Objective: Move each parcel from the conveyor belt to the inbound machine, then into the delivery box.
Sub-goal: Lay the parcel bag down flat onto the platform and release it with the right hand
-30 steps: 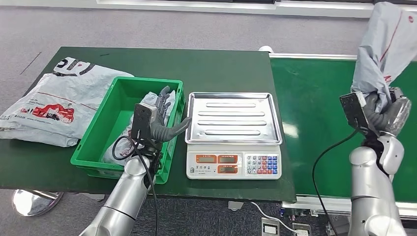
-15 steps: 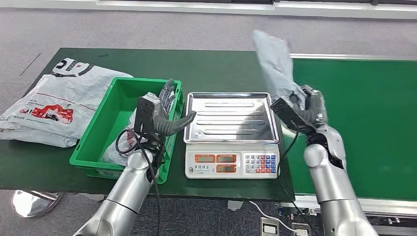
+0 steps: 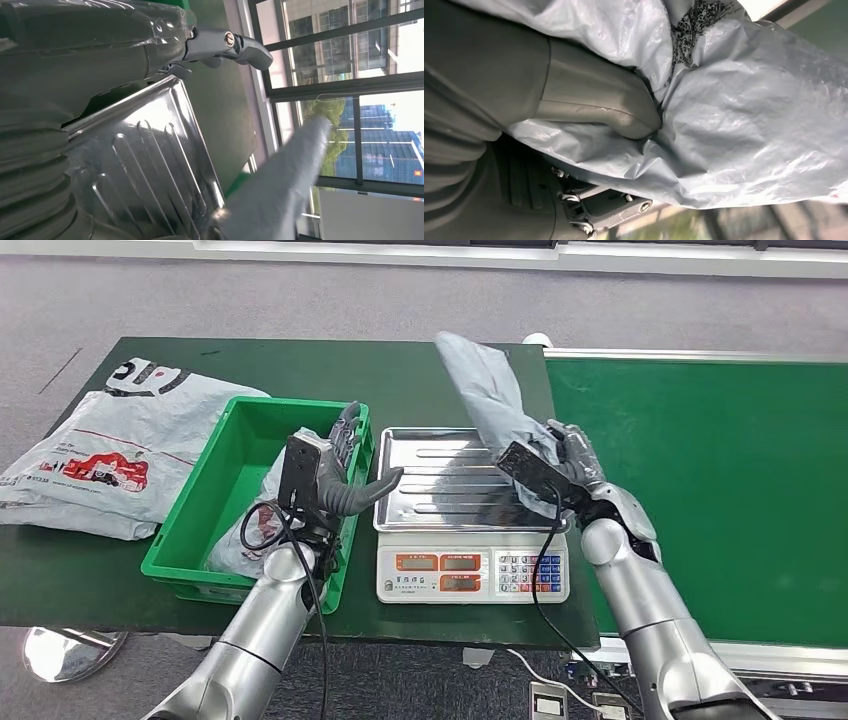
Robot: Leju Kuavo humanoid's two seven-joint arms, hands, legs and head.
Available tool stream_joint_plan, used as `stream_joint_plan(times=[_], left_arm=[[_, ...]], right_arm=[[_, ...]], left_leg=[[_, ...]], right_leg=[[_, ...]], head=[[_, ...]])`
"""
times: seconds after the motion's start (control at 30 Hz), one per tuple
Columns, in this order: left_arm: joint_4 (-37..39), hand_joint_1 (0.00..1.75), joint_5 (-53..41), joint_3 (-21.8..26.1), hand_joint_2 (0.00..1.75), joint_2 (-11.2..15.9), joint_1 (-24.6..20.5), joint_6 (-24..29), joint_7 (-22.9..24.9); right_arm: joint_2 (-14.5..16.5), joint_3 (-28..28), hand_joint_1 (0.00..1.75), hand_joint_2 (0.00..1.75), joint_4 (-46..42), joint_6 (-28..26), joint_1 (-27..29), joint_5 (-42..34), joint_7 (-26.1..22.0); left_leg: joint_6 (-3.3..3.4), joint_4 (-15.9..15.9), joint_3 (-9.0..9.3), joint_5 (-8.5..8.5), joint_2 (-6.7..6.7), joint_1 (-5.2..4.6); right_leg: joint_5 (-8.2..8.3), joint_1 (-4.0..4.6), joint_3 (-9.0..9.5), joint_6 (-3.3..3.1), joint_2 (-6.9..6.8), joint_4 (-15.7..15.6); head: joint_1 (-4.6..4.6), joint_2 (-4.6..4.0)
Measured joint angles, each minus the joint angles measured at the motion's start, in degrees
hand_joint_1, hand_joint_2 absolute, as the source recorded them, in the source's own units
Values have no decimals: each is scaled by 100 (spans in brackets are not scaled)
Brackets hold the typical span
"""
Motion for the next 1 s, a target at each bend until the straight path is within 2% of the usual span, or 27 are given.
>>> stream_joint_plan(times=[0.1, 0.13, 0.23, 0.27, 0.43, 0.7, 0.83, 1.0], left_arm=[[99, 0, 91, -103, 175, -10, -158, 9, 24], [144, 0, 123, -142, 175, -15, -215, 21, 25], [272, 0, 212, -243, 175, -20, -339, 81, -7], [305, 0, 228, -270, 175, -18, -363, 122, -33], [395, 0, 250, -397, 175, 20, -415, 466, -174], [403, 0, 181, -580, 175, 97, -441, 1048, -407], [397, 0, 50, -674, 175, 124, -451, 1303, -487], [414, 0, -397, -860, 175, 178, -481, 1824, -498]], right_arm=[[174, 293, 175, 175, 530, 756, -290, -669, -141], [220, 389, 145, 175, 714, 975, -374, -902, -228], [302, 674, 14, 175, 1221, 1519, -594, -1442, -490], [309, 772, 0, 175, 1360, 1624, -653, -1547, -545], [276, 1146, 0, 175, 1780, 1493, -794, -1830, -619], [125, 1212, 0, 175, 1798, 917, -555, -2197, -938], [-4, 1080, 0, 175, 1468, 487, -274, -2205, -1059], [-269, 484, 0, 175, 837, 27, 308, -2497, -1488]], left_leg=[[-7, 0, 1, 6, 5, 6], [-9, 0, 1, 7, 3, 8], [-10, 0, 1, 8, -2, 12], [-10, 0, 1, 8, -2, 12], [-9, 1, 1, 7, -2, 10], [-8, 2, 2, 7, -2, 10], [-8, 3, 3, 6, -3, 10], [-6, 3, 0, 4, -17, 9]], right_leg=[[4, 6, -4, -6, 6, 0], [4, 8, -3, -6, 3, 0], [5, 12, 0, -7, -2, 1], [5, 12, 0, -8, -2, 1], [5, 10, 0, -7, 0, 0], [5, 10, -1, -7, 0, -1], [4, 10, -2, -7, -1, -2], [2, 9, 4, -5, -16, -4]], head=[[-1, 0], [-1, 0], [-1, 0], [-1, 0], [0, 0], [0, 0], [-1, 0], [0, 0]])
